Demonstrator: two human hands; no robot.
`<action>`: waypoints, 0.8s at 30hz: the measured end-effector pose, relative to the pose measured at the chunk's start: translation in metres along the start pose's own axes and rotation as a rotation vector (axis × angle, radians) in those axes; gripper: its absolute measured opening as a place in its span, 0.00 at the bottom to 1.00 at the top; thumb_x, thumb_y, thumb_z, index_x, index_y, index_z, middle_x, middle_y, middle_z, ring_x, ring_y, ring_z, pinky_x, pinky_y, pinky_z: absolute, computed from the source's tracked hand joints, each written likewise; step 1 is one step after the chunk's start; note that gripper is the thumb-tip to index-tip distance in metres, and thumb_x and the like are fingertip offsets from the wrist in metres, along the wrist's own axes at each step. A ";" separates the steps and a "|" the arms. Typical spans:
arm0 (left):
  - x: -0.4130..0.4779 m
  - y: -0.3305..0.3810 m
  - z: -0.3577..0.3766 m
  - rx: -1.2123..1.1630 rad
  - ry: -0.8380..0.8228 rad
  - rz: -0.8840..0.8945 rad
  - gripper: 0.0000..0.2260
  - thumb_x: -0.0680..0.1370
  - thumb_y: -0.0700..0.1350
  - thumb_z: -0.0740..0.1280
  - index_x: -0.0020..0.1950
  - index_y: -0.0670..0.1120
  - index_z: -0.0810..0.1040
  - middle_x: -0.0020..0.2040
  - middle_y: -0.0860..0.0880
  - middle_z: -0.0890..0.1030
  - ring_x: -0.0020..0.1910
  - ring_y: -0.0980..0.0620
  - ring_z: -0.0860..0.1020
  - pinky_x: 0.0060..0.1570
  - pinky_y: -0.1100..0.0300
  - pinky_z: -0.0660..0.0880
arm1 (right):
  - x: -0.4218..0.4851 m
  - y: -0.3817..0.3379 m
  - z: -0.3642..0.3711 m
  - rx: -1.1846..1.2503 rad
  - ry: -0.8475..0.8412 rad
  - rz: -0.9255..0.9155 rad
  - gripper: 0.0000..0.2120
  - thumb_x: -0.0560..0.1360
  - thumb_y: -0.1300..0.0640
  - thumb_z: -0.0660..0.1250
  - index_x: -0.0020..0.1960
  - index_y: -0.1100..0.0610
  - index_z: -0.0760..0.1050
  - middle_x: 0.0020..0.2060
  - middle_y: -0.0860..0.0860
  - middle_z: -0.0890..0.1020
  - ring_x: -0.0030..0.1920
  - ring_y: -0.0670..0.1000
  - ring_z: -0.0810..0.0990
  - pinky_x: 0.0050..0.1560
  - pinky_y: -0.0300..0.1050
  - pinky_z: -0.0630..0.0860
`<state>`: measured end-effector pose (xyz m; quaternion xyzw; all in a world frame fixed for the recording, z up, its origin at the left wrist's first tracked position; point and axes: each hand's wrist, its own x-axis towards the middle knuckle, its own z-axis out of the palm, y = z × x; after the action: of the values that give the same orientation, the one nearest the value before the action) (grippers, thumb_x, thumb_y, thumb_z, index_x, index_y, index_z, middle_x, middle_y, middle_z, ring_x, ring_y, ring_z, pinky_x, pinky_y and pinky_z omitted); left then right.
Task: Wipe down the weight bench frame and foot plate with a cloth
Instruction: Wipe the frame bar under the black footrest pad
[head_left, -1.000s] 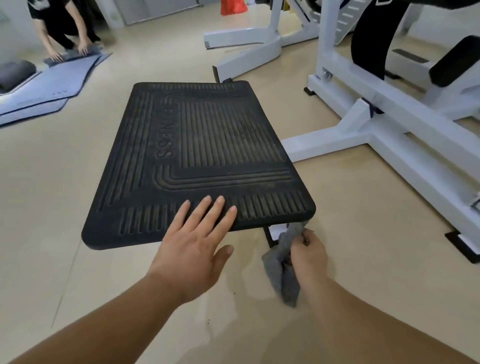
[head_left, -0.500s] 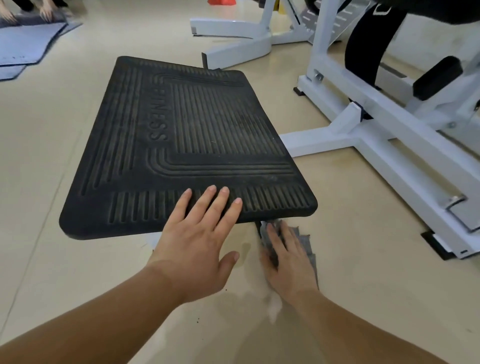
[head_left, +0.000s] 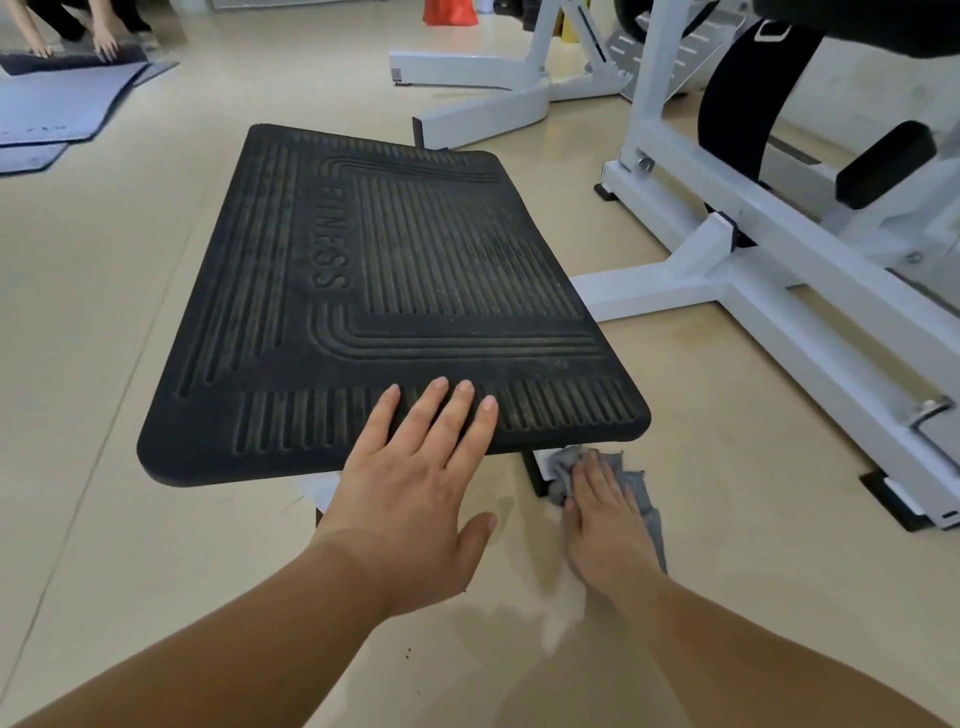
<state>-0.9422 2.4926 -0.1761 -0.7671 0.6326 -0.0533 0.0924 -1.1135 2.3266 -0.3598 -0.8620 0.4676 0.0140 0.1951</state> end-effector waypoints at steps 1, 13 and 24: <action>0.000 0.000 0.001 -0.007 -0.005 -0.007 0.39 0.80 0.70 0.42 0.82 0.51 0.31 0.83 0.48 0.35 0.81 0.45 0.32 0.78 0.37 0.37 | 0.002 0.003 -0.003 0.032 -0.021 0.053 0.29 0.87 0.48 0.43 0.84 0.55 0.40 0.83 0.50 0.43 0.82 0.48 0.38 0.79 0.47 0.34; -0.001 0.002 -0.003 -0.028 -0.004 -0.011 0.38 0.79 0.71 0.38 0.82 0.51 0.31 0.84 0.49 0.36 0.82 0.47 0.32 0.78 0.38 0.37 | 0.002 -0.016 -0.005 0.212 -0.077 0.239 0.37 0.82 0.33 0.40 0.83 0.51 0.35 0.82 0.48 0.36 0.81 0.50 0.33 0.80 0.54 0.35; -0.002 -0.001 -0.002 -0.007 -0.008 0.010 0.39 0.80 0.71 0.42 0.81 0.51 0.29 0.83 0.48 0.33 0.81 0.45 0.30 0.78 0.38 0.35 | -0.008 -0.011 -0.005 0.219 0.061 0.090 0.28 0.86 0.56 0.51 0.83 0.58 0.48 0.83 0.52 0.51 0.82 0.51 0.48 0.79 0.47 0.52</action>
<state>-0.9422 2.4941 -0.1740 -0.7646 0.6361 -0.0475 0.0925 -1.1100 2.3366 -0.3500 -0.8136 0.5104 -0.0547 0.2730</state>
